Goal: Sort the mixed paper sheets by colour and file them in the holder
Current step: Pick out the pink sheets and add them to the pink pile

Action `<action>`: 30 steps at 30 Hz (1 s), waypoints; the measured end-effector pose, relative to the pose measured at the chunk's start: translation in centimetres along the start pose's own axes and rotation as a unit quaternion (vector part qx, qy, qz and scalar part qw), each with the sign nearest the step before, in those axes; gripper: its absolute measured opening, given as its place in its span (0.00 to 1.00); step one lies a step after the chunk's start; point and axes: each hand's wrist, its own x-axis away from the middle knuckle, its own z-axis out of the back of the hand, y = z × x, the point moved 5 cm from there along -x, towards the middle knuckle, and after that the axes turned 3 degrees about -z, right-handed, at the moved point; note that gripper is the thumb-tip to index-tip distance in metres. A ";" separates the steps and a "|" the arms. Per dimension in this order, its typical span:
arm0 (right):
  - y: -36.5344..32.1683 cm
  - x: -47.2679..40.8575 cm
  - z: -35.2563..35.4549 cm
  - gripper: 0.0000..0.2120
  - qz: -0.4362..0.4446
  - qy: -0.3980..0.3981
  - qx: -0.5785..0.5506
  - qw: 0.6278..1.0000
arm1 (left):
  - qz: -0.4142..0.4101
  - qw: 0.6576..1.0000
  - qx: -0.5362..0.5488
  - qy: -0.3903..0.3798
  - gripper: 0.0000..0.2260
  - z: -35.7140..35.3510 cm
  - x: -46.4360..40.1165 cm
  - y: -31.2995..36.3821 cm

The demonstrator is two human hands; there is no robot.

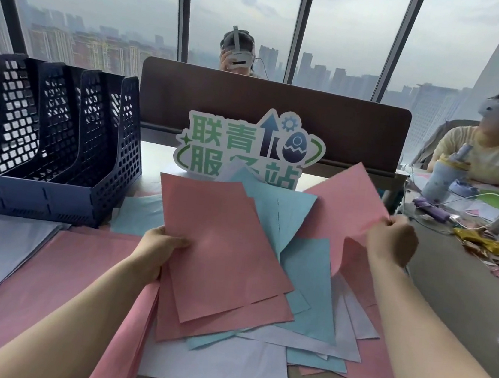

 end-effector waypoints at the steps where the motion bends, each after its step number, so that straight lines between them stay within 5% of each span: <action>1: -0.4 -0.3 0.5 0.13 -0.014 0.013 -0.025 1.000 | 0.005 1.000 0.006 0.002 0.10 0.1 0.0 0.0; 11: -0.8 -3.6 0.3 0.19 -0.062 0.032 -0.180 0.981 | 0.028 0.999 0.013 0.013 0.13 0.4 0.3 0.0; 20: -3.3 8.3 -2.0 0.11 -0.143 -0.113 -0.275 0.944 | 0.035 0.999 0.024 0.007 0.15 0.5 0.3 0.0; 24: -4.1 13.8 -4.5 0.08 -0.139 -0.251 -0.281 0.916 | 0.028 0.999 0.023 -0.008 0.11 0.6 0.0 -0.2; 26: -4.2 16.1 -5.9 0.08 -0.137 -0.309 -0.266 0.903 | 0.019 0.999 0.034 -0.025 0.08 0.5 0.3 0.1; 30: -3.7 19.0 -8.6 0.04 -0.071 -0.396 -0.133 0.906 | 0.011 0.999 -0.008 -0.046 0.20 0.7 0.1 0.0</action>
